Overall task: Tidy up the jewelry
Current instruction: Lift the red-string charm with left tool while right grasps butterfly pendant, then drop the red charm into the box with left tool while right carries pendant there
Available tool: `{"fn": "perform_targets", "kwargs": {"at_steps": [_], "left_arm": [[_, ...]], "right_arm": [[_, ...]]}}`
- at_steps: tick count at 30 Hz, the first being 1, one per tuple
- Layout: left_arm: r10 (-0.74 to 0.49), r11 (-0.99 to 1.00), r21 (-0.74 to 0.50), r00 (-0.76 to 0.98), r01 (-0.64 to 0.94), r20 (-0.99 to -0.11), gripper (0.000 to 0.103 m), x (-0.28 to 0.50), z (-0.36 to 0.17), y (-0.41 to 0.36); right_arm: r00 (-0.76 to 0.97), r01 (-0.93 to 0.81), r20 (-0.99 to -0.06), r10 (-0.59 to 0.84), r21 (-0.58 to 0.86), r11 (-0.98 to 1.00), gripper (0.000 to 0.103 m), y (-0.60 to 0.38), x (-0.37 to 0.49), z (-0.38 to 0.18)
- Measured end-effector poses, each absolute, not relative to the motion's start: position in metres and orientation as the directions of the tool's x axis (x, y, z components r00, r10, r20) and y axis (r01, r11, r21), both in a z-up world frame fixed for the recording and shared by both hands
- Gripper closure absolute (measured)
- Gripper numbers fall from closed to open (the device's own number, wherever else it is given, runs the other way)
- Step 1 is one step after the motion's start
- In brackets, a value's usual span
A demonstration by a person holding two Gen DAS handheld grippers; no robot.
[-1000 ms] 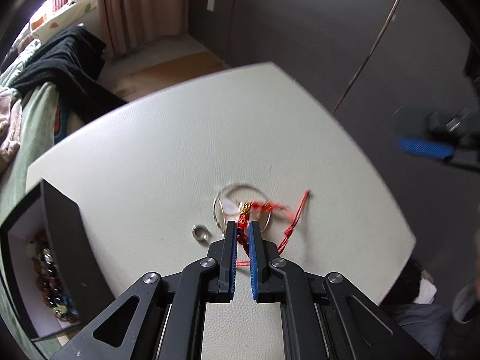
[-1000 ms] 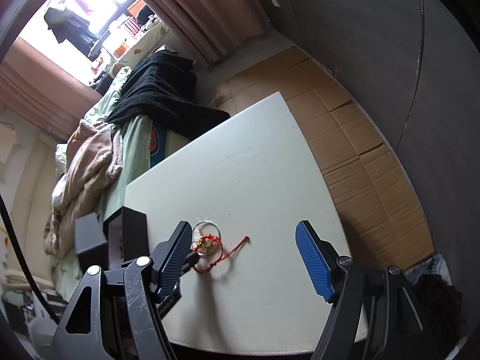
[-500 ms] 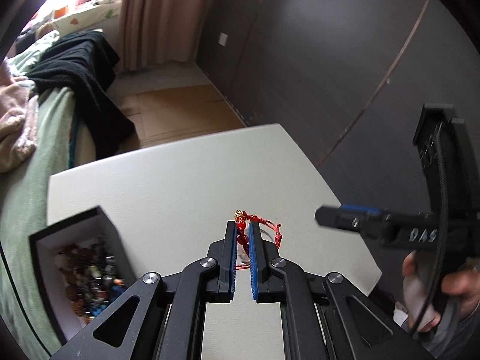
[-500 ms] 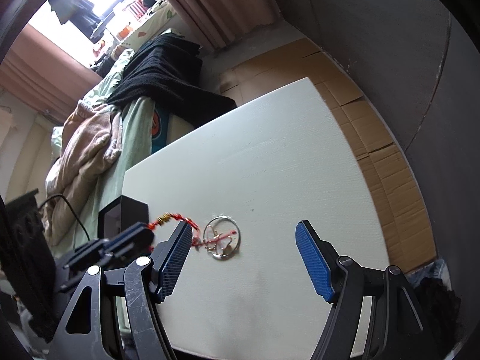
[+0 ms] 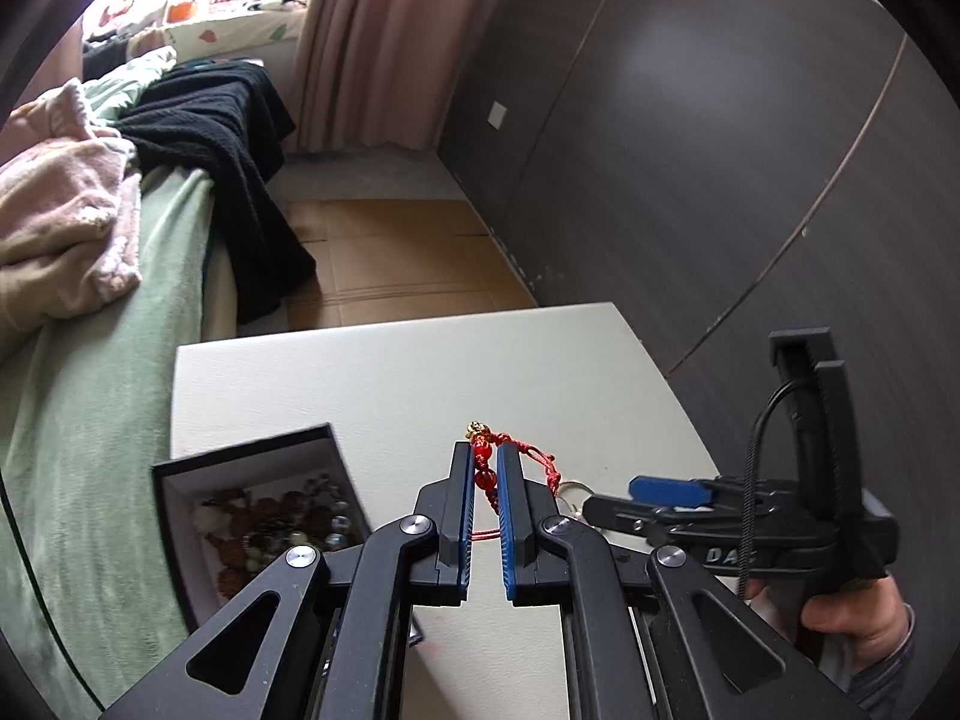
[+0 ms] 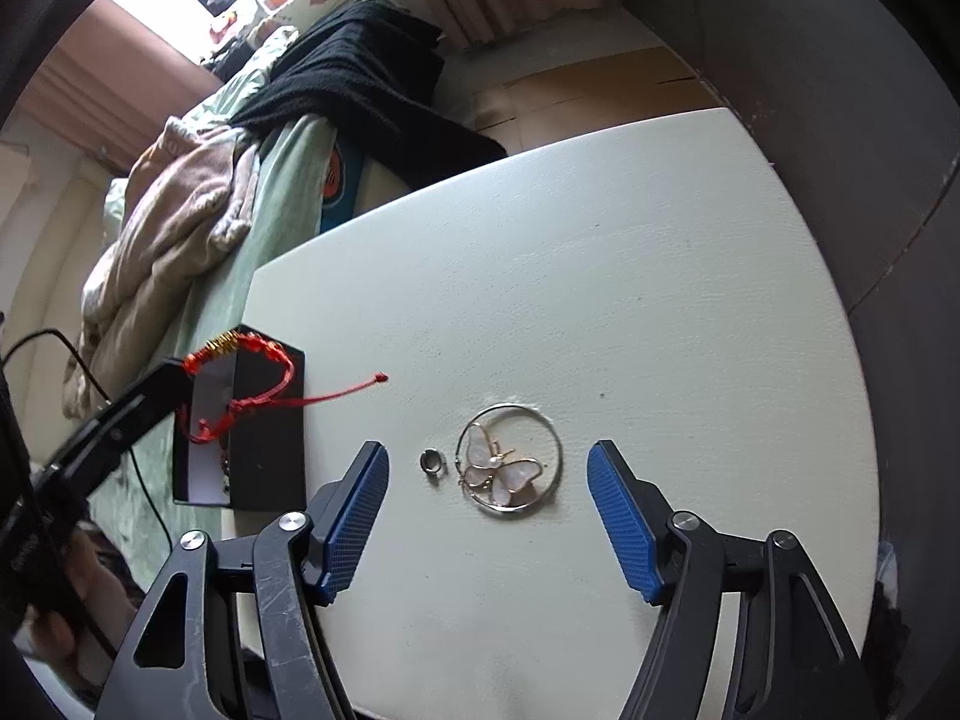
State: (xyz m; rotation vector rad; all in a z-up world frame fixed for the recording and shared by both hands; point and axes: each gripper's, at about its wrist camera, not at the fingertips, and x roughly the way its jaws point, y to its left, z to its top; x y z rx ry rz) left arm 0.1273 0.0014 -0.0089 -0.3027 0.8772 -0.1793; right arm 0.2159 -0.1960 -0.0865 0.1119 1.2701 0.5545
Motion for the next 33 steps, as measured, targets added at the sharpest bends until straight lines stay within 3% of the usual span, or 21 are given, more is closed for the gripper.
{"fn": "perform_targets", "kwargs": {"at_steps": [5,13,18,24,33], "left_arm": [[-0.266,0.94,-0.34,0.64,0.008,-0.721,0.096,0.125,-0.005,0.014],[-0.246,0.943,-0.333,0.65,-0.011,-0.719,0.096,0.112,0.0,0.022],[-0.233,0.944,-0.33,0.658,-0.024,-0.716,0.096,0.103,0.005,0.027],[-0.225,0.946,-0.322,0.664,-0.025,-0.713,0.096,0.097,0.009,0.029],[-0.178,0.95,-0.303,0.672,-0.073,-0.719,0.096,0.09,0.014,0.044]], "right_arm": [[0.172,-0.349,-0.885,0.433,0.357,0.866,0.046,-0.188,0.219,-0.095],[0.16,-0.391,-0.914,0.372,0.288,0.874,0.051,-0.174,0.222,-0.105],[0.176,-0.44,-0.938,0.298,0.195,0.876,0.07,-0.168,0.213,-0.11],[0.178,-0.433,-0.934,0.309,0.207,0.877,0.087,-0.178,0.212,-0.109],[0.225,-0.444,-0.908,0.353,0.228,0.867,0.089,-0.176,0.204,-0.087]]}}
